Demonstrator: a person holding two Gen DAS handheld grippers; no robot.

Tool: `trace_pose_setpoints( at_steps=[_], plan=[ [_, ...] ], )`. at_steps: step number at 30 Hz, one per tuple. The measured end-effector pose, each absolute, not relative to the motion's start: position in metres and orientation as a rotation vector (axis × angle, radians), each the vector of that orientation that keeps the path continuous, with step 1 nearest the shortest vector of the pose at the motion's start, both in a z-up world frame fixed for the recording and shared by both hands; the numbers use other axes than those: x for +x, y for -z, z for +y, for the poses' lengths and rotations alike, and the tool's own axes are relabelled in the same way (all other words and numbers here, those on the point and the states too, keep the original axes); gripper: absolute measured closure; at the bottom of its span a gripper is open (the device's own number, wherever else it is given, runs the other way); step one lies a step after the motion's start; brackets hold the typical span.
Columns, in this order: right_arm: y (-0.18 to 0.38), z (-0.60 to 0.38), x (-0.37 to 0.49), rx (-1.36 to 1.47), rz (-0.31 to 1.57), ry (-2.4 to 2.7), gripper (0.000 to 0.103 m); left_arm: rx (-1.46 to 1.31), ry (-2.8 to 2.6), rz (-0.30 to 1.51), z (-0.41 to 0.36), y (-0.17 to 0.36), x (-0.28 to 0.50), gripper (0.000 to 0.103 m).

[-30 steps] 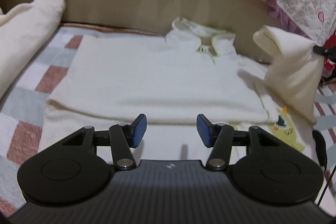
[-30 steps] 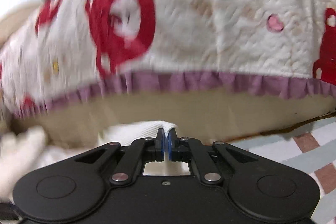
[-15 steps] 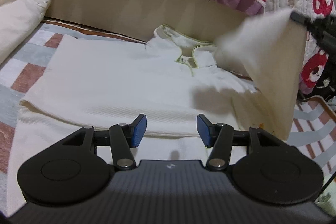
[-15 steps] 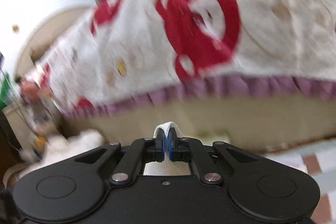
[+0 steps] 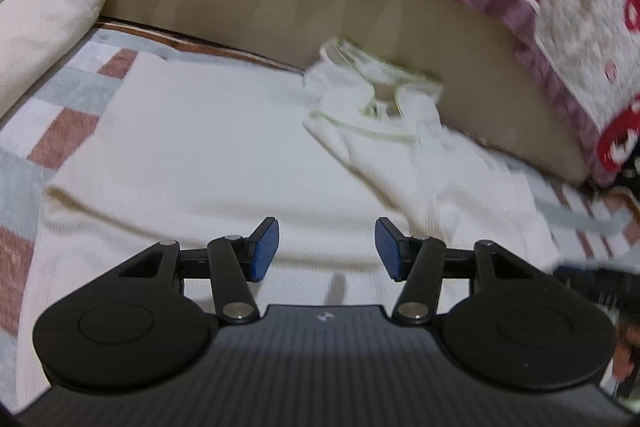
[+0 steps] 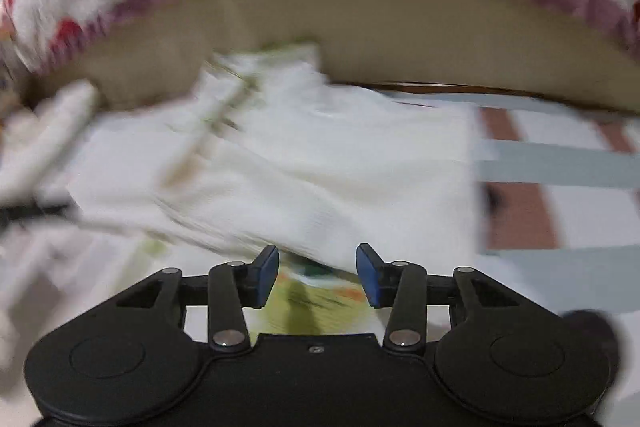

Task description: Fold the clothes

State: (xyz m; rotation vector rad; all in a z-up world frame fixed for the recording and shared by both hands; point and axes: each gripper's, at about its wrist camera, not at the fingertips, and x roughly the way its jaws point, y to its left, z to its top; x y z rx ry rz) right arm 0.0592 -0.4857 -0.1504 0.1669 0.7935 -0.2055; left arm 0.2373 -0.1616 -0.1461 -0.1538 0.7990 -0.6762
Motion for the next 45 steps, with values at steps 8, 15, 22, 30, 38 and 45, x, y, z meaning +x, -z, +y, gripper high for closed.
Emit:
trace_pose_setpoints(
  at_steps=[8,15,22,30,38,45],
  plan=[
    [0.17,-0.507,0.05,0.003,0.888,0.326,0.052,-0.078,0.654,0.862,-0.255,0.156,0.249,0.041],
    [0.177,-0.514,0.06,0.061,0.839,0.355,0.051,0.156,0.685,0.848,-0.335,0.18,0.238,0.061],
    [0.185,-0.547,0.044,0.191,0.77,0.467,0.052,-0.031,0.56,0.627,-0.258,0.145,0.231,0.097],
    [0.185,-0.532,0.053,0.082,0.799,0.466,0.054,-0.105,0.399,0.714,-0.206,0.165,0.233,0.074],
    [0.186,-0.534,0.05,0.095,0.792,0.481,0.054,-0.07,0.225,0.659,-0.178,0.161,0.23,0.068],
    [0.185,-0.54,0.049,0.112,0.801,0.455,0.05,-0.134,0.299,0.71,-0.15,0.152,0.255,0.073]
  ],
)
